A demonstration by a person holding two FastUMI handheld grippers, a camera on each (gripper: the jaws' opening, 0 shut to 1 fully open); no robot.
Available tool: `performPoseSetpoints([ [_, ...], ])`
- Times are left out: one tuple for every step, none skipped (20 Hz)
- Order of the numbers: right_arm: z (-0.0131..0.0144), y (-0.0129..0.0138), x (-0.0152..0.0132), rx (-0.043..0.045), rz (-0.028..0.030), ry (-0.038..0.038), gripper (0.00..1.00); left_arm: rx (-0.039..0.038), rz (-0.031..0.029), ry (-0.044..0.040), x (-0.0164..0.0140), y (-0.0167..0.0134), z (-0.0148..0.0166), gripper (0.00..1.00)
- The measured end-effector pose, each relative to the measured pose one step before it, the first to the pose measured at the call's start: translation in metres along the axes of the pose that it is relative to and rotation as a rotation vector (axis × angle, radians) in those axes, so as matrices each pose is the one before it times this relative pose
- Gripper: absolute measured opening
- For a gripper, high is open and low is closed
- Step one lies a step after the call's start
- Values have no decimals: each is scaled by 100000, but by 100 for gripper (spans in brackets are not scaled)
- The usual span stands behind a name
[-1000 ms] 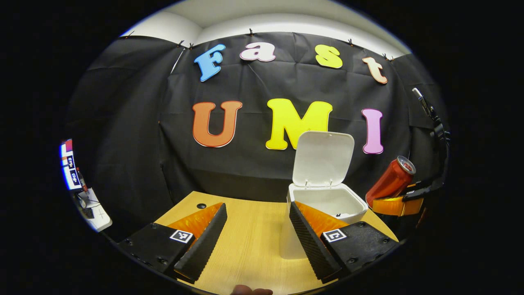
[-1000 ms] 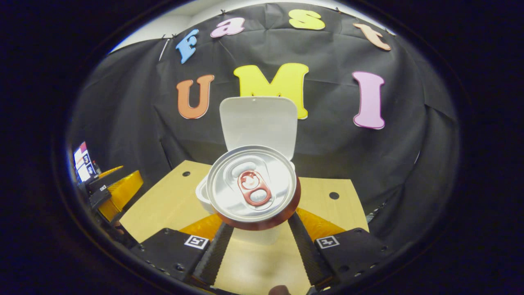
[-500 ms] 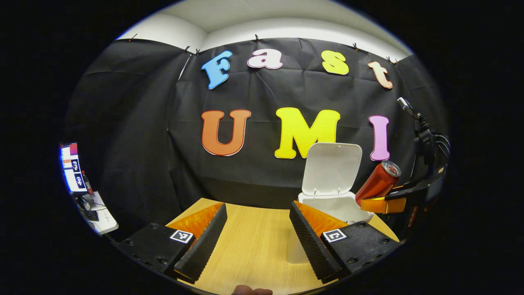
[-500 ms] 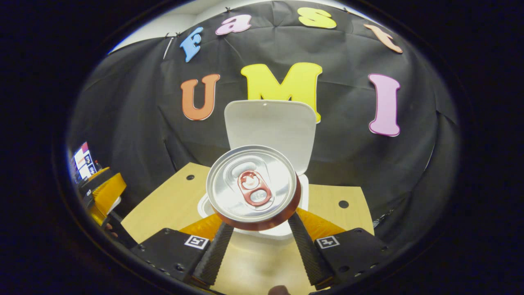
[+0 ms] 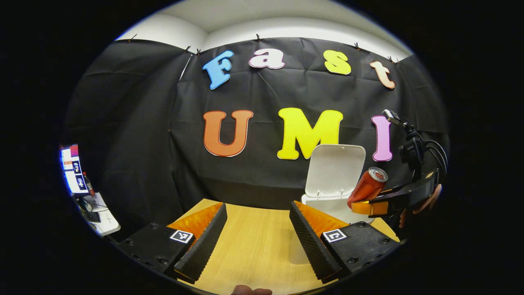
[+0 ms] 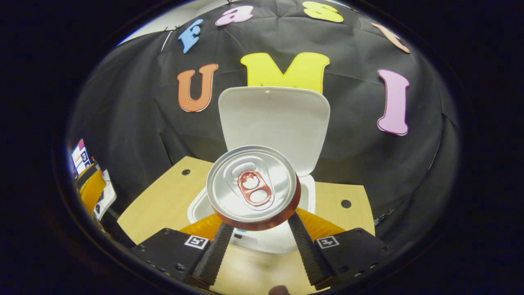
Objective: Press the lid of the desktop garbage bin to open it, pick up the crumpled paper on the desktop and throw it into the bin, then pick up the pop can on the desktop and drop it into the bin, and finally close the garbage bin lid.
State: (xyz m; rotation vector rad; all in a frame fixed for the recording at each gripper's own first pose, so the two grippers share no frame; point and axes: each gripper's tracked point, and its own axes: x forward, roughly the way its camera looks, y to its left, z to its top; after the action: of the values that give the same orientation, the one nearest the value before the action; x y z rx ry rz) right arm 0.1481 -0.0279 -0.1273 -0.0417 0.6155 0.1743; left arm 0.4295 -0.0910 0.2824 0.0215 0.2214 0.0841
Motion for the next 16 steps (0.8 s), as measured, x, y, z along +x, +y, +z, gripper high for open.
performPoseSetpoints([
  [80,-51,394,106,-186,385,80,476,82,-374,38,-34,136,99],
  [24,-63,392,27,-310,599,80,308,37,-140,-19,-1,172,99],
  [21,-67,308,254,-265,531,80,101,-94,-42,65,9,-27,99],
  [0,-54,331,556,17,539,80,111,-377,240,84,-188,22,99],
  [159,-8,328,708,296,403,80,171,-481,-5,51,-299,-19,99],
  [112,-123,408,553,107,548,81,180,-175,-67,51,-158,44,99],
  [105,-197,354,515,-192,553,81,-163,-252,-107,-10,-127,67,99],
  [134,-159,278,407,-155,596,82,-541,-414,6,11,-221,-45,99],
  [230,-307,248,393,-592,-70,81,-518,-456,240,172,-185,-10,99],
  [369,-148,91,374,-393,-693,87,-119,-10,409,38,-69,-52,99],
  [434,-235,110,406,-440,-1043,91,105,190,390,43,143,-157,99],
  [205,-159,57,479,-147,-927,94,-74,274,166,144,6,-9,99],
  [143,-178,-143,500,-315,-725,94,-258,186,96,174,34,-46,99],
  [95,-174,-47,652,-186,-667,94,-227,-47,183,101,-61,46,99],
  [257,-178,-197,697,-378,-983,95,11,-83,99,33,34,-84,99],
  [179,-266,-205,333,-937,-1073,95,144,-302,-98,16,-151,38,99],
])
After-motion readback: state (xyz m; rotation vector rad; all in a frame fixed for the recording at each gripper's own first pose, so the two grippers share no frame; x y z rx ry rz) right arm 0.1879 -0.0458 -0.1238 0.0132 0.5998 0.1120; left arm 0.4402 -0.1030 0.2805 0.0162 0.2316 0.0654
